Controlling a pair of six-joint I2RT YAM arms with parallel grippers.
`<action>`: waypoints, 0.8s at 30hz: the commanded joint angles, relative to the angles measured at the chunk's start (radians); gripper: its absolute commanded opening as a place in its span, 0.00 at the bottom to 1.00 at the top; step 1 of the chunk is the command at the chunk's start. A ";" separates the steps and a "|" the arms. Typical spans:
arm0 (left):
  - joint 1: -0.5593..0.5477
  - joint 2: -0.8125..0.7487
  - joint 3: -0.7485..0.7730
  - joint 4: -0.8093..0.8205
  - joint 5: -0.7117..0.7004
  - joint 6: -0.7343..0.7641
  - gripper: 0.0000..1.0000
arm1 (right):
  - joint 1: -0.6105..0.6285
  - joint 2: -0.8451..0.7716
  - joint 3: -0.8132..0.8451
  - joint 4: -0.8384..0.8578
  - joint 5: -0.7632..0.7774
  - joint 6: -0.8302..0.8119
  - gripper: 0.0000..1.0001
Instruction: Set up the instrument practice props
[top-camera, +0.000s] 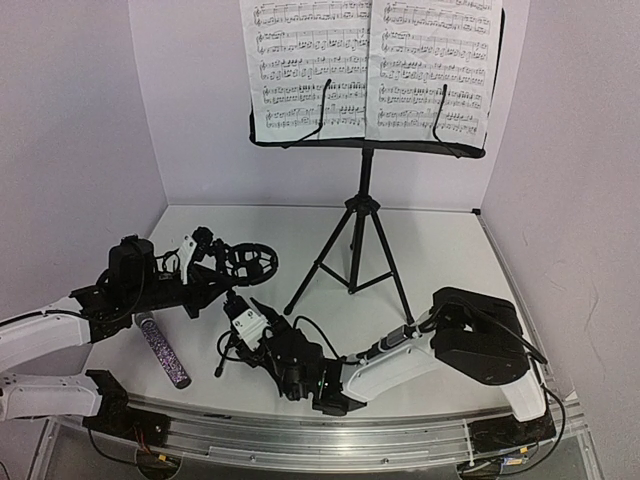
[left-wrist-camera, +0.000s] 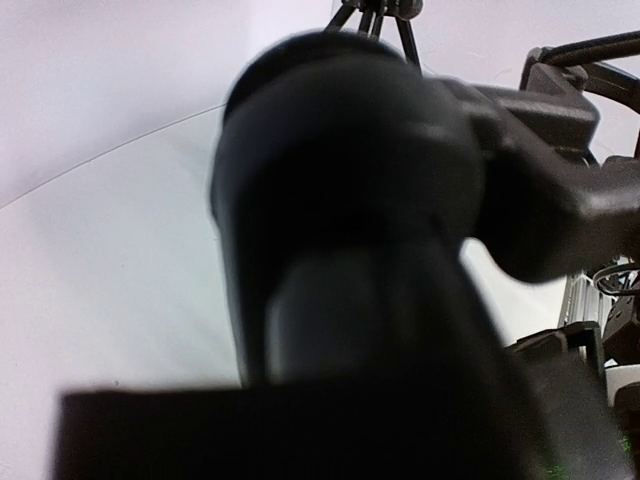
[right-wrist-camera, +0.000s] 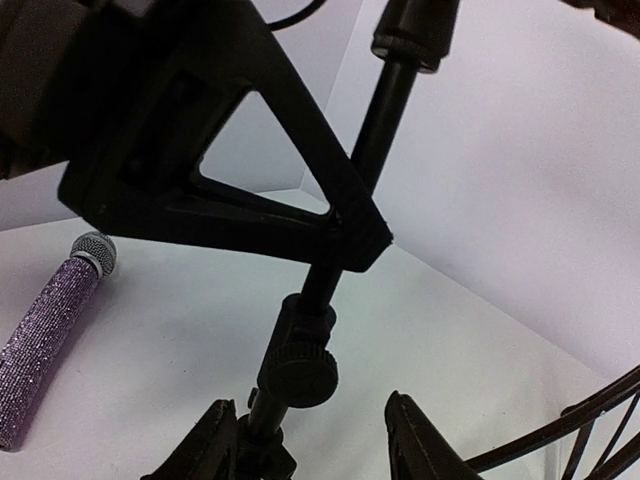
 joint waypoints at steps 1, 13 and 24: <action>-0.021 0.019 -0.007 0.013 -0.064 -0.082 0.00 | -0.024 -0.040 0.014 0.001 -0.034 0.090 0.46; -0.073 0.037 -0.014 0.052 -0.138 -0.071 0.00 | -0.037 -0.040 0.020 -0.006 -0.138 0.104 0.39; -0.087 0.050 -0.003 0.041 -0.149 -0.042 0.00 | -0.041 -0.040 0.041 -0.007 -0.127 0.106 0.36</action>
